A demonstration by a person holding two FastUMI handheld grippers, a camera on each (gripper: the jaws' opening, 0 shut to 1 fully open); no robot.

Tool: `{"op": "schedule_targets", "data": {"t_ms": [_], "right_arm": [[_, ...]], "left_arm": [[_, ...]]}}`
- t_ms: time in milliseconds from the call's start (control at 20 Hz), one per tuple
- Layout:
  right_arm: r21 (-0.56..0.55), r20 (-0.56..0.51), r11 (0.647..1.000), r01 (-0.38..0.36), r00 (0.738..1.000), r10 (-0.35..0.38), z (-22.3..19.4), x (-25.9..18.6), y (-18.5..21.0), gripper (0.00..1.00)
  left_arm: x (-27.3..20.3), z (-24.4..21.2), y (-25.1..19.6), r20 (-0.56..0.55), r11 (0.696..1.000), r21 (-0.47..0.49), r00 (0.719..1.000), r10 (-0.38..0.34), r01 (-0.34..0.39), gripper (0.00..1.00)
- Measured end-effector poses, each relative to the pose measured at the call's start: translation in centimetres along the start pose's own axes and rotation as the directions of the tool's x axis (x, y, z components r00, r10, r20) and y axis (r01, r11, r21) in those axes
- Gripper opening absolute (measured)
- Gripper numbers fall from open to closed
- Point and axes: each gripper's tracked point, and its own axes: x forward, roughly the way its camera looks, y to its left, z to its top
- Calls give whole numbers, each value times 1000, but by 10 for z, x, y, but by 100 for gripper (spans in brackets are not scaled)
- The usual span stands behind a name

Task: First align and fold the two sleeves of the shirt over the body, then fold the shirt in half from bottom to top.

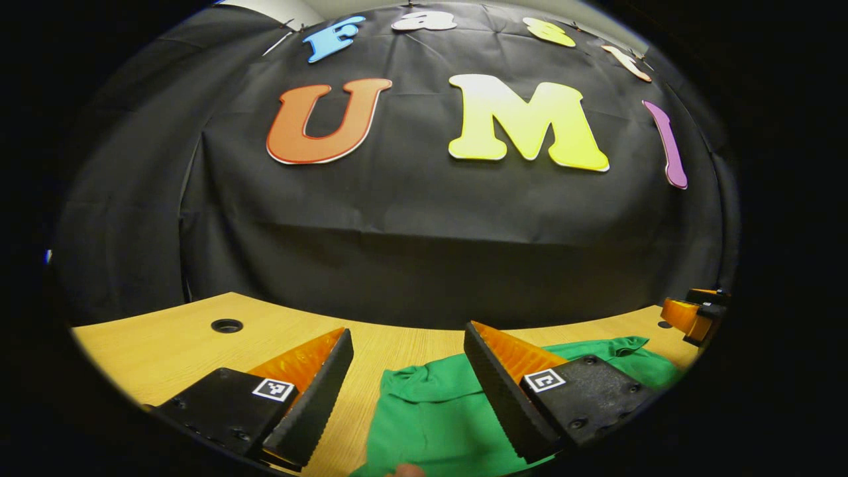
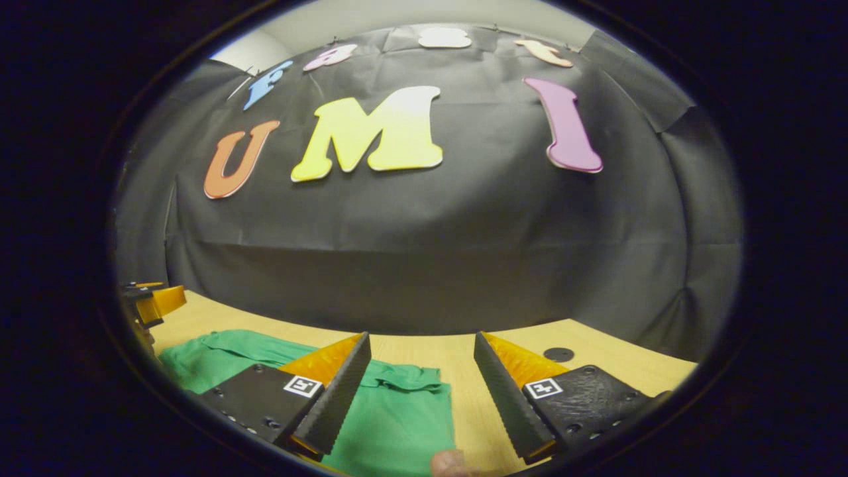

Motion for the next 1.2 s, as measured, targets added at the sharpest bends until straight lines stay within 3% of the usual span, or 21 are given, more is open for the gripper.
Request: {"op": "schedule_targets", "data": {"t_ms": [150, 350, 700, 800, 950, 1200], "right_arm": [[-6, 2, 1000, 16, 1000, -15, -1, -43, -13, 95], [-24, -17, 999, -28, 999, 28, -3, -107, -18, 96], [21, -75, 999, -26, 997, 27, -16, -190, -40, 94], [95, -87, 995, -33, 995, 42, -11, -212, -45, 95], [187, -29, 981, -42, 998, 48, 21, -254, -61, 94], [179, -66, 984, -23, 997, 36, 41, -320, -87, 95]], "left_arm": [[-39, -6, 9, -27, 999, -12, 999, 33, -34, 100], [-85, -18, 10, -58, 998, 42, 997, 43, -41, 100], [-172, -11, -8, -58, 997, -83, 998, -4, -1, 100], [-197, 6, -6, -50, 997, -70, 998, 31, -35, 100], [-237, 21, -29, -121, 999, -41, 993, -11, 6, 100], [-305, 36, -35, -182, 999, 47, 983, -15, 23, 100]]}}
